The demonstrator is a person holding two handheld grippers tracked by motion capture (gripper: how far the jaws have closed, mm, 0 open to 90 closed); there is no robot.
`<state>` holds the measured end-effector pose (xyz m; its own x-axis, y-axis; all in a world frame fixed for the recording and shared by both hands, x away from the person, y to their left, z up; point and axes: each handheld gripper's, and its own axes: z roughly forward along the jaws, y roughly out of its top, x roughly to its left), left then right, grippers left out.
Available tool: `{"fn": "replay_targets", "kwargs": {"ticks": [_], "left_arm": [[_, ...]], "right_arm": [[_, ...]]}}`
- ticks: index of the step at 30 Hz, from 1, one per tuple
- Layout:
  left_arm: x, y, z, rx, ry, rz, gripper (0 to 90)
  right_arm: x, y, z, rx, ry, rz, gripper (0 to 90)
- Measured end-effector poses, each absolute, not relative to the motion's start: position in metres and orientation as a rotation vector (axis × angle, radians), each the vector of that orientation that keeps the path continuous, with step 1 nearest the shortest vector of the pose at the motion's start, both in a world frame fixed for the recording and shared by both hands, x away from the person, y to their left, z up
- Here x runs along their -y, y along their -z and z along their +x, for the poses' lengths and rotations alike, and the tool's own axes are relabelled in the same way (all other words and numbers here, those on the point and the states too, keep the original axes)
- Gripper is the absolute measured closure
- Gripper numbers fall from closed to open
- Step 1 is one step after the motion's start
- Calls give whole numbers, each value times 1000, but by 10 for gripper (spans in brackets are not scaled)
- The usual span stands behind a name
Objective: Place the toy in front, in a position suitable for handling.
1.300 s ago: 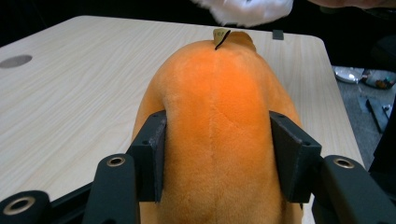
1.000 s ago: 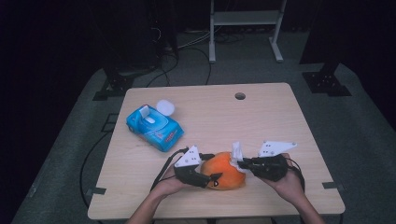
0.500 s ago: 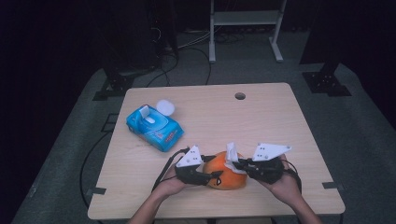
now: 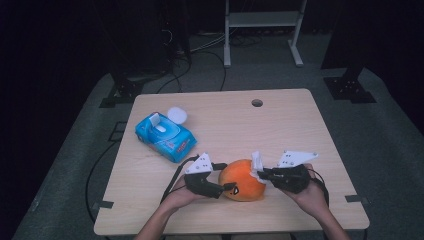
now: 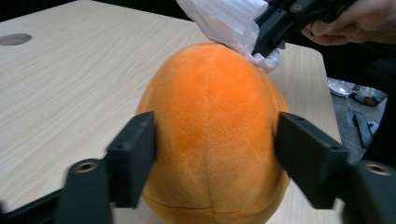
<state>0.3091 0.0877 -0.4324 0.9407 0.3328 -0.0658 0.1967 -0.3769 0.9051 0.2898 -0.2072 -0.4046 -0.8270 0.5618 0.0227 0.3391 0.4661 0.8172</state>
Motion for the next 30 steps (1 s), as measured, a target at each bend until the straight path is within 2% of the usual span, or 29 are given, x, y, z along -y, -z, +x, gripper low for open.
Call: {"fn": "replay_targets", "kwargs": {"ticks": [3, 8, 18, 30], "left_arm": [[-87, 432, 308, -365, -163, 1983, 394], [-86, 431, 306, -342, -185, 1999, 444], [-70, 429, 292, -245, -219, 2032, 449], [-77, 433, 298, -264, -199, 2031, 445]], "right_arm": [[207, 405, 290, -2468, -1288, 772, 839], [205, 399, 287, -2455, -1309, 752, 839], [170, 383, 271, -2459, -1365, 594, 839], [207, 394, 288, -2448, -1345, 765, 839]]}}
